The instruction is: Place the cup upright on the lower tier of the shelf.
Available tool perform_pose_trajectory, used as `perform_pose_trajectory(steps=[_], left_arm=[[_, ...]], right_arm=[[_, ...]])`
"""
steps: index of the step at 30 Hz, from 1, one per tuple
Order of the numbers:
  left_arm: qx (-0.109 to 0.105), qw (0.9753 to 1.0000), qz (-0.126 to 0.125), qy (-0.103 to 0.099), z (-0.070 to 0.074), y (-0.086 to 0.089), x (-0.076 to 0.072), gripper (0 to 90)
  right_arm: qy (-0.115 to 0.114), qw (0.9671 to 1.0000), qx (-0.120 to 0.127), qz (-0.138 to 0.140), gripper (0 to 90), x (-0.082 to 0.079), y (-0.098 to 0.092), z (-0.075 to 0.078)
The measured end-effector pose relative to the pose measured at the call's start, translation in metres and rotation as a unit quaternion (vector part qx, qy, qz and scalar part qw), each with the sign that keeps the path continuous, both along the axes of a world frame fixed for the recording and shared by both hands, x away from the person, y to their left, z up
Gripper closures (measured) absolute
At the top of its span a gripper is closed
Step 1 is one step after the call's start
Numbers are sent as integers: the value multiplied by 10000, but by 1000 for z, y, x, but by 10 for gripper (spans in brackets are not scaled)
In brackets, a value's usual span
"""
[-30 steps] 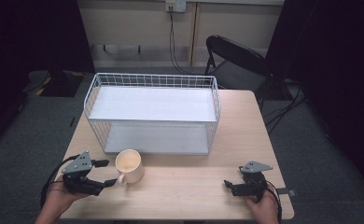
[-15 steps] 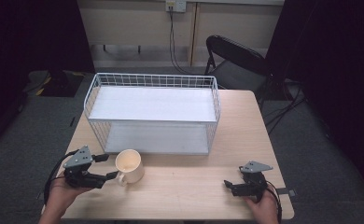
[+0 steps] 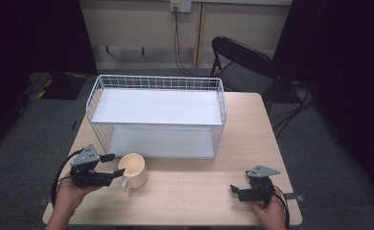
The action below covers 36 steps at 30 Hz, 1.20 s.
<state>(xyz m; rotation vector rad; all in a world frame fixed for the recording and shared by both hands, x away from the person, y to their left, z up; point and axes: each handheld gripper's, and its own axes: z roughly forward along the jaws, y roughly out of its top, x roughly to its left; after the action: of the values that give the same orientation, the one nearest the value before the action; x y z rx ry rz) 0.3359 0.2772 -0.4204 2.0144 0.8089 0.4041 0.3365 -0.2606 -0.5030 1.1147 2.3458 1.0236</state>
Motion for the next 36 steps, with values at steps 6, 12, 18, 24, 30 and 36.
perform_pose_trajectory(steps=[6, 12, 18, 24, 30, 36], left_arm=[[-61, 9995, 296, 85, -2, -3, 5, 360], [132, 9991, 383, 103, -4, -9, 6, 390], [117, 9986, 480, 193, -9, -10, 9, 445], [118, 9984, 479, 258, -11, -14, 11, 548], [95, 9984, 542, 141, -11, -17, 10, 634], [89, 9984, 526, 207, -15, -19, 12, 667]], right_arm=[[0, 10000, -1, 0, 133, 0, 0, 0], [-1, 10000, -1, 0, 133, 0, 0, 0], [-1, 10000, -1, 0, 133, 0, 0, 0], [0, 10000, 1, 1, 133, 0, 0, 0], [1, 10000, -1, 0, 133, 0, 0, 0], [-1, 10000, -1, 0, 133, 0, 0, 0]])
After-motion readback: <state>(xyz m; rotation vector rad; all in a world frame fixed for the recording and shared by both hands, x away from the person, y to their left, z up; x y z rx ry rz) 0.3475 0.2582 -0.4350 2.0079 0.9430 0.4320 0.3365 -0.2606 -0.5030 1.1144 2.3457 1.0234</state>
